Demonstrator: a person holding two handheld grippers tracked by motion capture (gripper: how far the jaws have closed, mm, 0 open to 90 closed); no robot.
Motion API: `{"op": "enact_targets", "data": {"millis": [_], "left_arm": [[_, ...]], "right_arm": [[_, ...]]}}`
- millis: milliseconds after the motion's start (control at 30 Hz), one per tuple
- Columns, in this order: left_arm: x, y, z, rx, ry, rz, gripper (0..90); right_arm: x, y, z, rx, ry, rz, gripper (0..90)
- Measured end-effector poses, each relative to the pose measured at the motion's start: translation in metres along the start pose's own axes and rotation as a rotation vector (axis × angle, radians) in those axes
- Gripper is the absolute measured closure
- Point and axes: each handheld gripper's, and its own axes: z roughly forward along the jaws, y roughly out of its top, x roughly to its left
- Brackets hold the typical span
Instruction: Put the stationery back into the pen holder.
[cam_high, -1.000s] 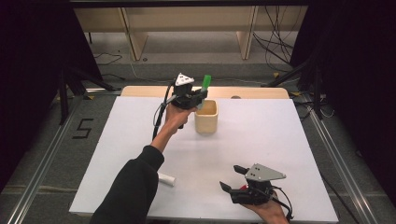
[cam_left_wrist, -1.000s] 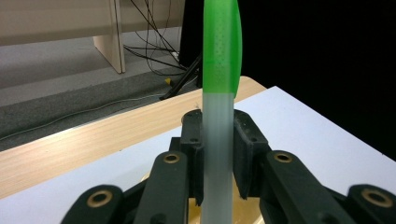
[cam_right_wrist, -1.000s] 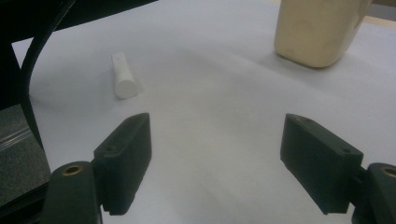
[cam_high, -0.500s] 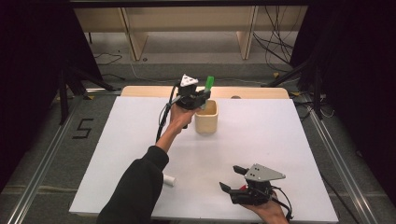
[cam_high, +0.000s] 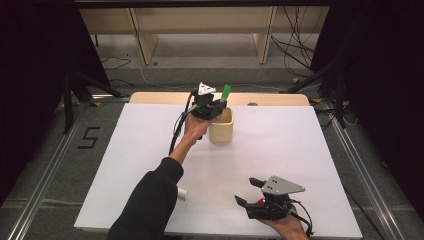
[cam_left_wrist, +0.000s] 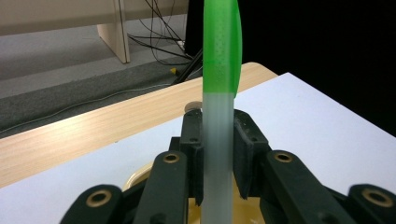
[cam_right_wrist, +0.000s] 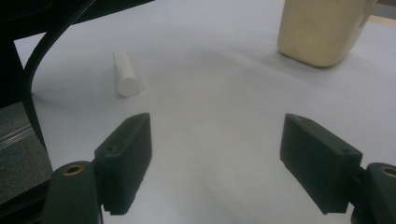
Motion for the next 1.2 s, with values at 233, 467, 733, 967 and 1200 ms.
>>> {"op": "enact_targets", "data": {"millis": [233, 467, 733, 967, 1200], "left_arm": [[0.003, -0.003, 0.003, 0.009, 0.011, 0.0, 76.0], [0.004, -0.007, 0.004, 0.022, 0.016, 0.001, 75.8], [0.0, -0.004, -0.002, 0.063, -0.035, -0.019, 53.8], [-0.008, 0.002, -0.024, 0.119, -0.09, 0.015, 39.2], [-0.005, 0.002, -0.044, 0.163, -0.126, 0.031, 35.8]], "right_arm": [[0.001, 0.0, 0.0, 0.003, 0.003, -0.005, 26.1], [0.001, 0.0, 0.001, 0.003, 0.003, -0.006, 26.2], [0.001, 0.0, 0.001, 0.006, 0.004, -0.007, 26.2], [0.003, -0.001, 0.003, 0.013, 0.006, -0.009, 26.2], [0.003, 0.0, 0.003, 0.009, 0.004, -0.011, 26.1]]}}
